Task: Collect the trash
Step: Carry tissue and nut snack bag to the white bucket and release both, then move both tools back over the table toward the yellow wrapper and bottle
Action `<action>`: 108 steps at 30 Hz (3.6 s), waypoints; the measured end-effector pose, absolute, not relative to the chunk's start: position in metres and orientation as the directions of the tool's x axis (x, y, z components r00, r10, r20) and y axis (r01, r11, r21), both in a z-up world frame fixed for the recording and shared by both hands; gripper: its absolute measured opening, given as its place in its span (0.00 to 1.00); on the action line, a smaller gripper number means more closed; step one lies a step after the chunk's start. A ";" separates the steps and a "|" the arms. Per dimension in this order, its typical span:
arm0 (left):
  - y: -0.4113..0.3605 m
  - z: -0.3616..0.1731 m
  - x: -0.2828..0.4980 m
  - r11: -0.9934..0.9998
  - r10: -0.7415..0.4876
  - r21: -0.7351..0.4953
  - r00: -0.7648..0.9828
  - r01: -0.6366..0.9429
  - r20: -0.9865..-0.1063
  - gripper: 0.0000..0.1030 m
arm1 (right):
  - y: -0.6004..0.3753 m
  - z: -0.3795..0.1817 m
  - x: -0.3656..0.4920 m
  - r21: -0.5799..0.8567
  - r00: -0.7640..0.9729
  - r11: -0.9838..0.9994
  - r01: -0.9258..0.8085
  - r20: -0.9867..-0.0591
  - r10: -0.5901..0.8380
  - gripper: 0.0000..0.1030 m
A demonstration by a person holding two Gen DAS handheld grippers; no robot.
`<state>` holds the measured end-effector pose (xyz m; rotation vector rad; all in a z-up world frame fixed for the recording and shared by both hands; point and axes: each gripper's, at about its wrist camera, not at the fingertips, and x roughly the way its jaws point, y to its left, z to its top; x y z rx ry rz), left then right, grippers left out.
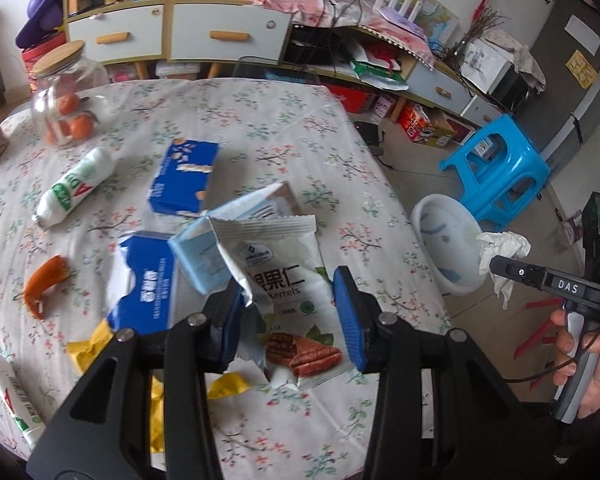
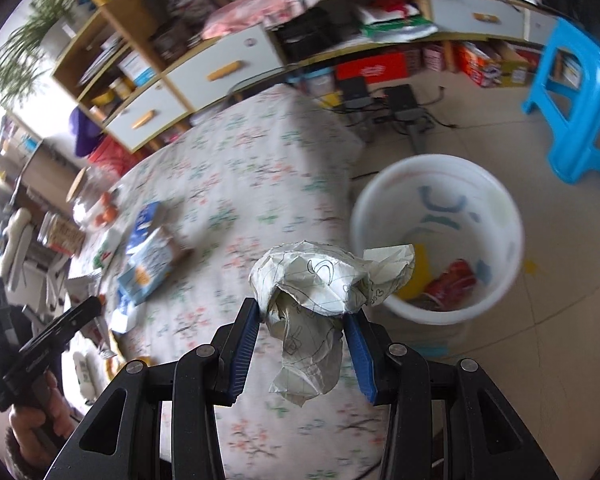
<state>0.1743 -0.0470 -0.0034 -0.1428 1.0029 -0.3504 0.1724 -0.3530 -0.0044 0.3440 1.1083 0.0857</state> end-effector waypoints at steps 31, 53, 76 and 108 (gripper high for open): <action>-0.229 -0.027 0.215 0.860 -0.426 -0.243 0.370 0.448 -0.825 0.44 | -0.477 -0.026 0.193 0.315 0.474 0.878 0.360 -0.872 0.119 0.73; -0.293 -0.029 0.230 0.798 -0.510 -0.261 0.380 0.543 -0.772 0.82 | -0.501 -0.001 0.151 0.199 0.498 0.909 0.367 -0.867 -0.012 0.74; -0.185 0.000 0.197 0.882 -0.393 -0.170 0.486 0.440 -0.781 0.96 | -0.440 0.025 0.144 0.200 0.558 0.954 0.223 -0.829 0.043 0.76; 0.071 -0.020 0.099 0.999 -0.032 -0.037 0.502 0.001 -0.864 0.98 | -0.256 0.012 0.144 0.110 0.503 0.983 -0.149 -0.847 0.171 0.80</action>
